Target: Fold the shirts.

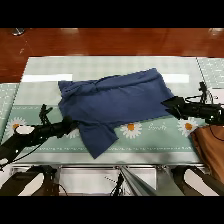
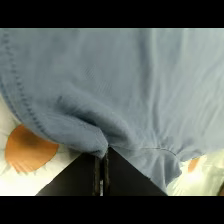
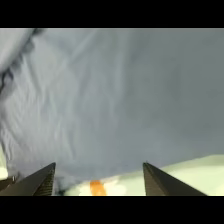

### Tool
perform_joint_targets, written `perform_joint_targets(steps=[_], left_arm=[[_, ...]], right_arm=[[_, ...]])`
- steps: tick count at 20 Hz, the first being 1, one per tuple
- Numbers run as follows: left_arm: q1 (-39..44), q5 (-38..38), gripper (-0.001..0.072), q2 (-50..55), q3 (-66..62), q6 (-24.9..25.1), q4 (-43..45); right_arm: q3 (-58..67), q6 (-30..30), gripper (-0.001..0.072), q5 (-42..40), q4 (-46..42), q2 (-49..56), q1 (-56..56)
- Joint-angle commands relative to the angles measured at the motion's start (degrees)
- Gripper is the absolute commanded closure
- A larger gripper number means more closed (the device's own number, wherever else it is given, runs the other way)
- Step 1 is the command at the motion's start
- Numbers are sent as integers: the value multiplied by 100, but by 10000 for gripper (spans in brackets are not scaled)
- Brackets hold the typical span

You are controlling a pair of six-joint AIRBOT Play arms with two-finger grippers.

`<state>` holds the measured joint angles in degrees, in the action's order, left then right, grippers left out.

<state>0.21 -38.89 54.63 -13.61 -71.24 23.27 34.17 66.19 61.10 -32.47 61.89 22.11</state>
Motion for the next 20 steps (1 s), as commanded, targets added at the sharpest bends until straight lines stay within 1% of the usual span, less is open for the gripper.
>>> perform_joint_targets(steps=[1,3,6,8,9,11,15,18,20], left_arm=[[125,74,691,70,-315,181,-188],[125,44,691,70,-450,179,-190],[125,-125,691,70,-549,179,-190],[125,-186,691,70,-551,179,-190],[125,-188,691,70,-551,179,-190],[125,-186,691,70,-551,179,-190],[125,-179,690,72,-551,177,-190],[125,-162,691,72,-551,177,-192],[125,-162,691,72,-553,107,-197]], right_arm=[[20,225,90,-275,-352,35,328],[212,529,90,-431,-787,243,358],[883,706,90,-315,-1119,973,337],[1357,1488,90,-258,-1893,1473,337],[1545,1709,90,-212,-2227,1694,337],[1808,1727,90,-109,-2465,1989,337],[2052,1521,90,-22,-2441,2225,337],[2059,1316,91,68,-2269,2295,306],[2059,1333,91,79,-2260,2444,146]])
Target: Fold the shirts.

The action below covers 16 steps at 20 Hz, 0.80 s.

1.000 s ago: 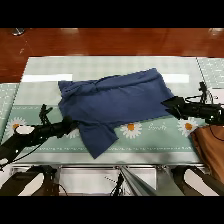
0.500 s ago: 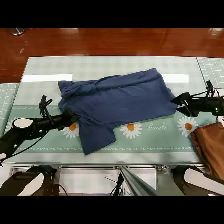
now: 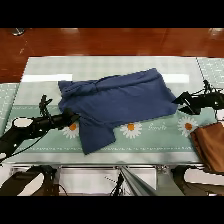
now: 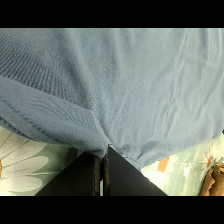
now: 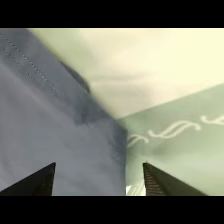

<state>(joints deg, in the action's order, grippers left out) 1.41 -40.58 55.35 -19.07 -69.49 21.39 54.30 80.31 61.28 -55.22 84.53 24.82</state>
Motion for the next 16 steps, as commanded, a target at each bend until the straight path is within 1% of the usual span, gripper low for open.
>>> perform_joint_targets(steps=[1,2,3,4,5,8,9,10,11,12,14,16], left_arm=[[4,7,691,0,-7,-81,-42],[4,4,691,0,-9,-81,-79],[4,-2,691,-2,-11,-83,-114],[4,-22,691,-2,-22,-81,-114],[4,-31,691,-2,-22,-81,-136],[0,-118,691,-22,-186,-74,-227],[-39,-245,691,-61,-450,20,-291],[-122,-437,691,-133,-828,254,-446],[-214,-634,691,-260,-1353,584,-678],[-302,-721,691,-409,-1923,809,-802],[-518,-728,692,-671,-3283,883,-769],[-804,-756,692,-813,-4640,857,-481]], right_arm=[[46,-81,91,39,70,278,-225],[46,-94,104,-22,166,365,-317],[46,-114,298,-96,258,409,-404],[52,-186,555,-155,304,404,-479],[111,-310,690,-118,343,404,-544],[772,-433,691,509,389,323,-680],[1137,-433,691,713,391,192,-699],[1600,-428,691,874,389,-11,-745],[2083,-422,691,979,413,-232,-787],[2601,-420,691,1043,411,-476,-828],[3692,-407,691,1040,422,-1049,-898],[4336,-376,691,824,494,-1698,-892]])
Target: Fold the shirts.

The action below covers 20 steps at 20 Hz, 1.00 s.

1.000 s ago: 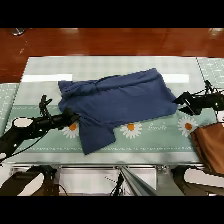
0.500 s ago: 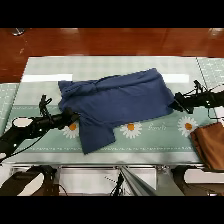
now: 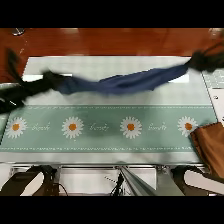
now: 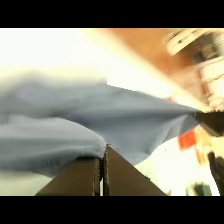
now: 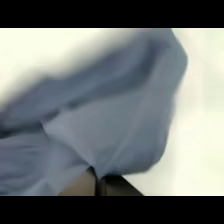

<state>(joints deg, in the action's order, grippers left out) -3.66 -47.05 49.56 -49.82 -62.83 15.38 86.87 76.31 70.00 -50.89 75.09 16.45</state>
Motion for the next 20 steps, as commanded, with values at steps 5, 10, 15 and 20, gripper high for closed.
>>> perform_joint_targets(steps=[5,10,15,20], left_arm=[[-1134,-1172,693,-533,-4376,-1810,3536],[-1561,-2159,692,-1298,-5396,-1805,4863],[-1132,-2326,692,-2249,-5372,-1805,5912],[-245,-2712,692,-2291,-4968,-2024,6852]], right_arm=[[1270,273,691,142,-800,-2632,-55],[1268,588,691,1029,-1272,-4039,-55],[1268,933,690,1561,-1523,-4728,-57],[1080,1165,691,2186,-1523,-4776,-55]])
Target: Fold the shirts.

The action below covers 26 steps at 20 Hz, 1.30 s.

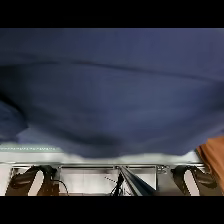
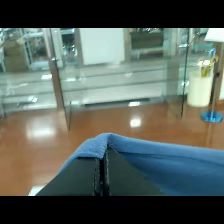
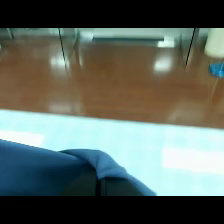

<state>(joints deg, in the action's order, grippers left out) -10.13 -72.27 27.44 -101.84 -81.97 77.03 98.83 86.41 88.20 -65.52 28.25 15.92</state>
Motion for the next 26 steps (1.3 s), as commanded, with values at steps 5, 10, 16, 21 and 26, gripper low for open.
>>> perform_joint_targets(steps=[5,10,16,21,26], left_arm=[[509,-87,692,323,1971,-129,295],[509,1530,692,1370,3672,-330,-210],[516,3239,691,3713,3853,-560,-1364],[522,4109,691,5327,3508,-682,-2822],[516,3873,691,5958,3324,-684,-2868]], right_arm=[[-1685,-166,690,85,361,-2,-2],[-3724,-822,690,-1731,1056,1019,-4],[-3768,-2192,690,-2721,3589,4057,-9],[-2299,-1862,691,-3086,3665,6242,-11],[-1563,-1585,690,-3051,3519,7195,-245]])
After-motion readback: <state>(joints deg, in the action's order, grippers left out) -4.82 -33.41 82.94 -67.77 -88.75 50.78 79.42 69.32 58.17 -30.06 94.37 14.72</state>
